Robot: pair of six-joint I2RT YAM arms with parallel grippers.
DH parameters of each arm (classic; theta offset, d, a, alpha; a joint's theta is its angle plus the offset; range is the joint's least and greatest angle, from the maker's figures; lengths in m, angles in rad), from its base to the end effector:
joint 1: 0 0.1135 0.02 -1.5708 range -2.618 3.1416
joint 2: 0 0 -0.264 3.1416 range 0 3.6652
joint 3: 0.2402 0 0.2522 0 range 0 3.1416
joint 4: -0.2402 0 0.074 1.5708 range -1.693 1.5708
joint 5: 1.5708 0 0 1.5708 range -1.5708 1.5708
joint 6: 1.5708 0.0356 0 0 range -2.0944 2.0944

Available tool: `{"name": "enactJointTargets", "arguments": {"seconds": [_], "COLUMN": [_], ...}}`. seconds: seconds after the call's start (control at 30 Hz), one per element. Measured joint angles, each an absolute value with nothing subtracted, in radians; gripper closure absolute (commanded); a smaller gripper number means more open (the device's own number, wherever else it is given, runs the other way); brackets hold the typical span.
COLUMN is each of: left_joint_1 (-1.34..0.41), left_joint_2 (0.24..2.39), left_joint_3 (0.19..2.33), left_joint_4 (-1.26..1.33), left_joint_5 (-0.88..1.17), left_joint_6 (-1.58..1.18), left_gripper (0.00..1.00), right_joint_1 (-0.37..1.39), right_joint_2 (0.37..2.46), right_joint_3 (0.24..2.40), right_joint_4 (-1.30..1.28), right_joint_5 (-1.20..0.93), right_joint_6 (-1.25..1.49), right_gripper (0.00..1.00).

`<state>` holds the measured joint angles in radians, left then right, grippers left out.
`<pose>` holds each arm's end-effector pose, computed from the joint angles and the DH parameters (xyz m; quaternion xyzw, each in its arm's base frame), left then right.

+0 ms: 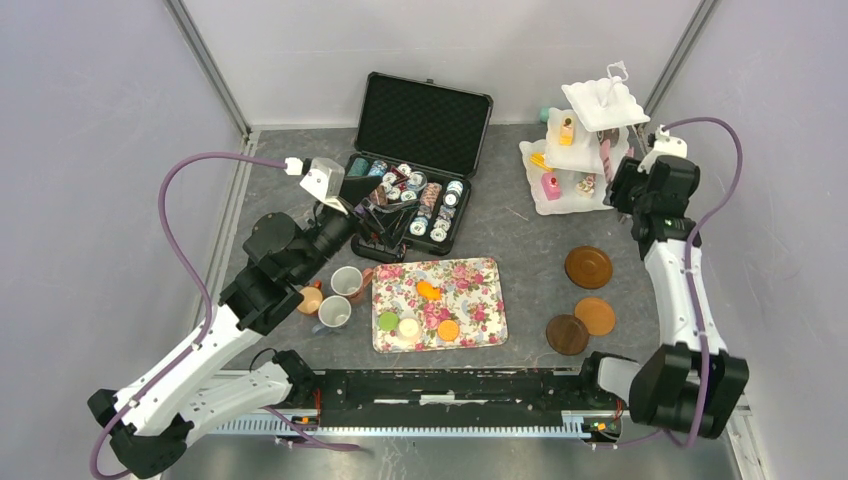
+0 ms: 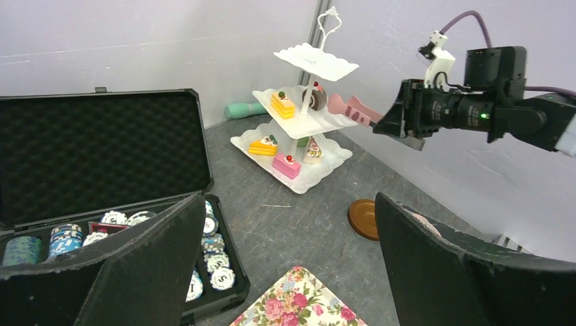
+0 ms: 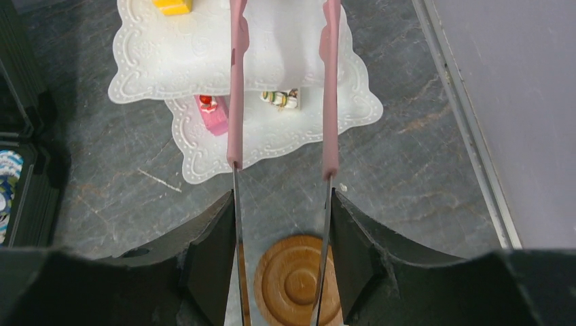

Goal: Serve the afternoon tea

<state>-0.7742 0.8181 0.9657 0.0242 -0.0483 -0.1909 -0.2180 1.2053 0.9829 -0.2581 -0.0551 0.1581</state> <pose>0.1306 -0.1253 0.4203 0.1674 0.6218 -0.3412 0.6848 0.2689 -0.0576 0.3139 0.1458 0.8423 0.0080 0.5188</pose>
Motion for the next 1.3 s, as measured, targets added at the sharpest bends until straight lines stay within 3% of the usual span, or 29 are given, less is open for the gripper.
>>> {"name": "enactJointTargets", "arguments": {"seconds": [0.3, 0.63, 0.77, 0.97, 1.3], "left_joint_1": [-0.774, -0.774, -0.774, -0.774, -0.774], "left_joint_2": [0.815, 0.816, 0.818, 0.826, 0.836], "left_joint_3": [0.966, 0.966, 0.966, 0.966, 0.966], "left_joint_4": [0.024, 0.024, 0.024, 0.024, 0.024], "left_joint_5": [-0.045, -0.043, -0.043, -0.043, -0.043], "left_joint_6": [-0.191, -0.191, -0.191, -0.191, -0.191], "left_gripper": [0.00, 0.00, 0.00, 0.00, 0.00], "right_joint_1": [-0.218, -0.149, 0.024, 0.419, 0.900], "right_joint_2": [0.935, 0.779, 0.799, 0.879, 1.065], "right_joint_3": [0.903, 0.841, 0.805, 0.701, 0.701], "right_joint_4": [-0.388, -0.488, -0.485, -0.458, -0.396], "right_joint_5": [-0.087, -0.338, -0.435, -0.439, -0.272], "right_joint_6": [0.126, 0.050, 0.020, 0.046, 0.104], "right_gripper": [0.45, 0.46, 0.47, 0.46, 0.45]}}
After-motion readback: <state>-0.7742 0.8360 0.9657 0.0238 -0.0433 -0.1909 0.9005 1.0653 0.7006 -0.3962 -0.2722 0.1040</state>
